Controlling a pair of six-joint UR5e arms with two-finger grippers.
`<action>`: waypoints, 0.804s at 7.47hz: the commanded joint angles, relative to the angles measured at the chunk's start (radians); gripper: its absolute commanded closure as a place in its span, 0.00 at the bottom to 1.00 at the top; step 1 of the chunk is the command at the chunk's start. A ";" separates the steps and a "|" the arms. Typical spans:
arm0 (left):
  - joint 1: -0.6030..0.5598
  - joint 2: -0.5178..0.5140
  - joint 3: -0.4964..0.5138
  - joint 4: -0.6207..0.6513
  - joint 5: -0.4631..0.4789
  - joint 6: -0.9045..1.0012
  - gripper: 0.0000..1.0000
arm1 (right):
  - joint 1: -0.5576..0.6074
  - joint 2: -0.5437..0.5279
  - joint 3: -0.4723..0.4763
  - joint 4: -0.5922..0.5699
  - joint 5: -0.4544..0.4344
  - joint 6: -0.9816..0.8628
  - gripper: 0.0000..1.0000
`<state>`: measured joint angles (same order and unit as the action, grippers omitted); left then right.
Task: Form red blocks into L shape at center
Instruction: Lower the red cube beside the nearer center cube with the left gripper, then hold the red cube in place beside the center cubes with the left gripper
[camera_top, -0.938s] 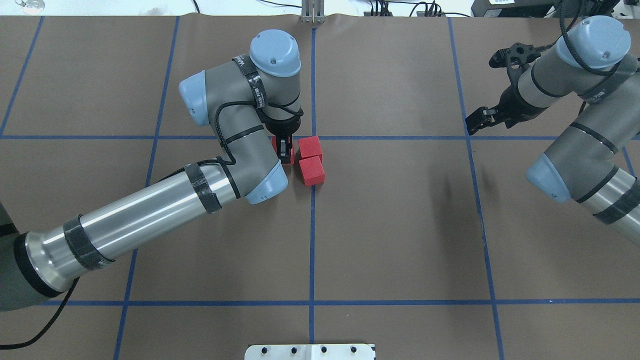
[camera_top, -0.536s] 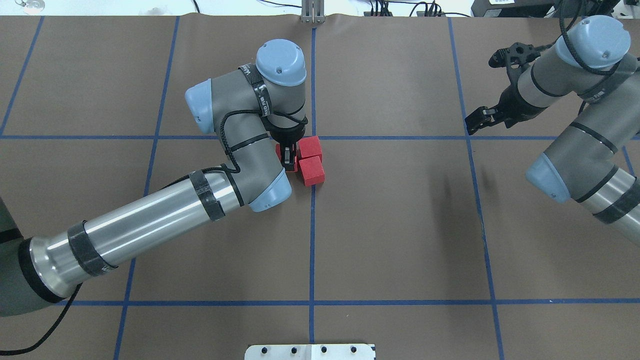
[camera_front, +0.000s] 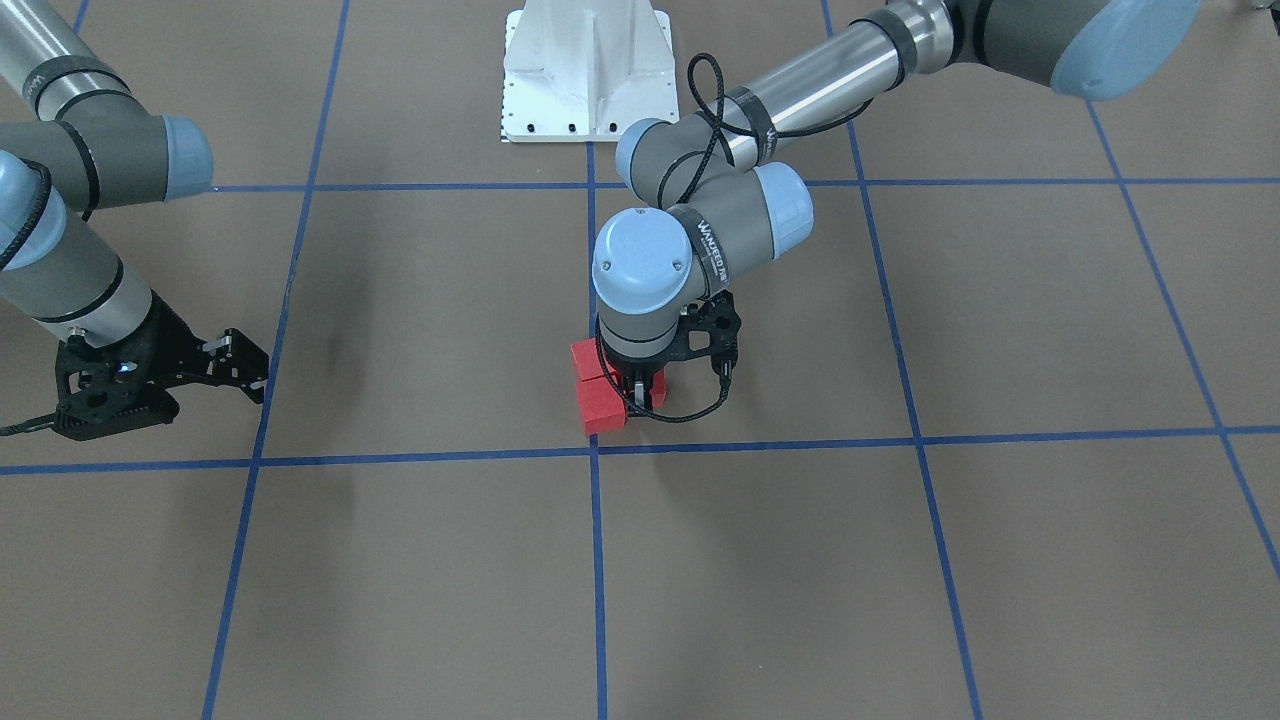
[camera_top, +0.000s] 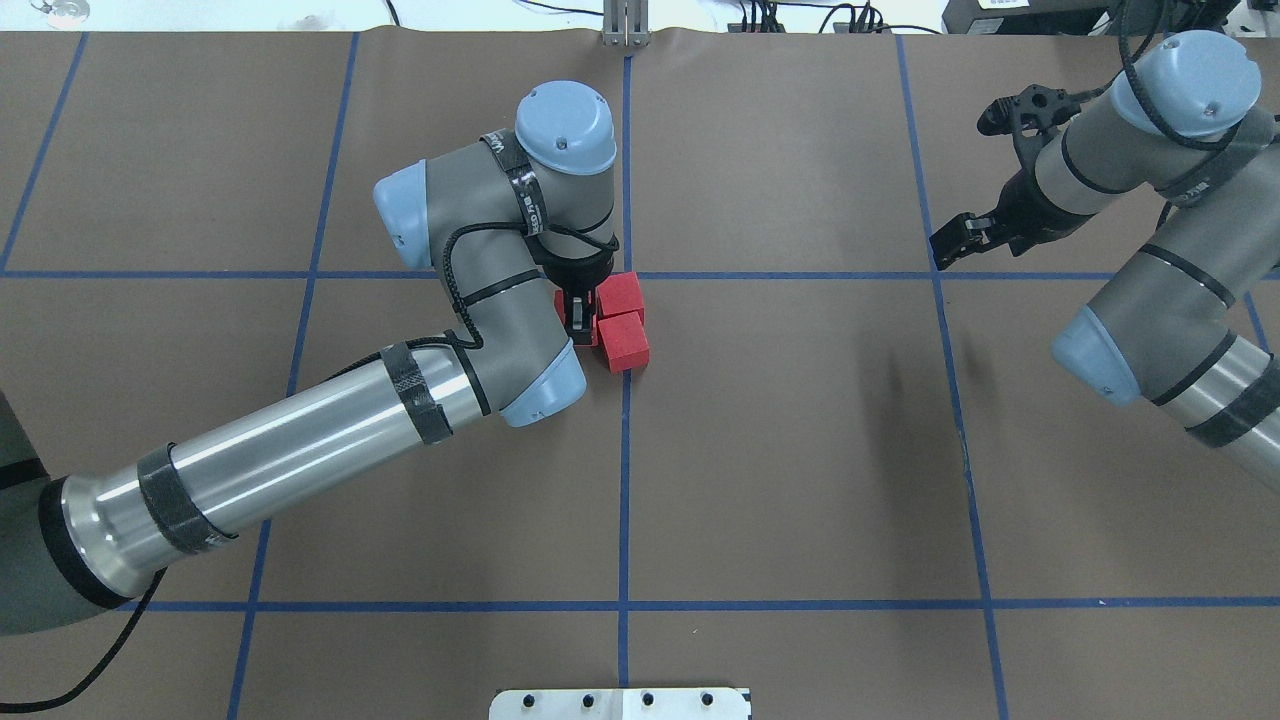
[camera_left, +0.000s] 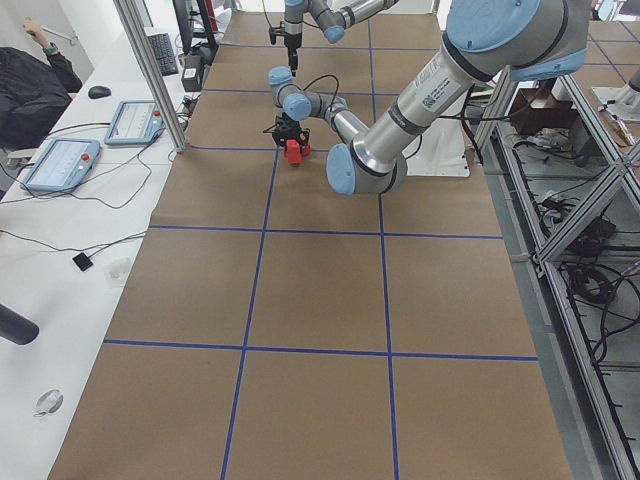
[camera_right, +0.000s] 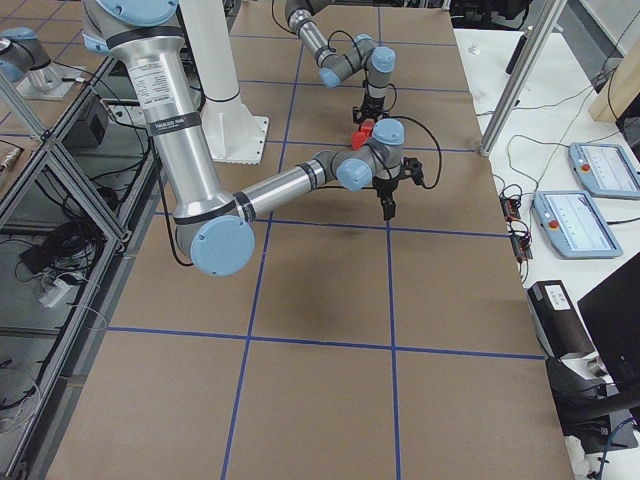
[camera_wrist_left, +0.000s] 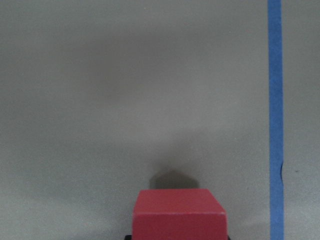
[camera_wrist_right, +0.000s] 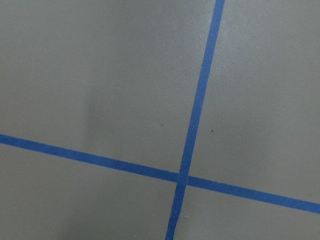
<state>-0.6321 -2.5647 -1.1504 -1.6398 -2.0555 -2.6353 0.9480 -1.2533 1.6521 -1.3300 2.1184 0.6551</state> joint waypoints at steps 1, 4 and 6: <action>0.000 -0.002 0.000 0.000 0.000 0.000 1.00 | 0.000 0.000 0.000 0.000 0.000 0.000 0.01; 0.000 -0.009 0.000 -0.002 0.000 0.001 1.00 | 0.000 -0.002 0.000 0.000 -0.002 0.000 0.01; -0.001 -0.006 0.003 0.000 0.002 0.006 1.00 | 0.000 -0.002 -0.003 0.000 -0.002 -0.002 0.01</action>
<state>-0.6322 -2.5725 -1.1492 -1.6403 -2.0546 -2.6324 0.9480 -1.2546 1.6506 -1.3300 2.1170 0.6540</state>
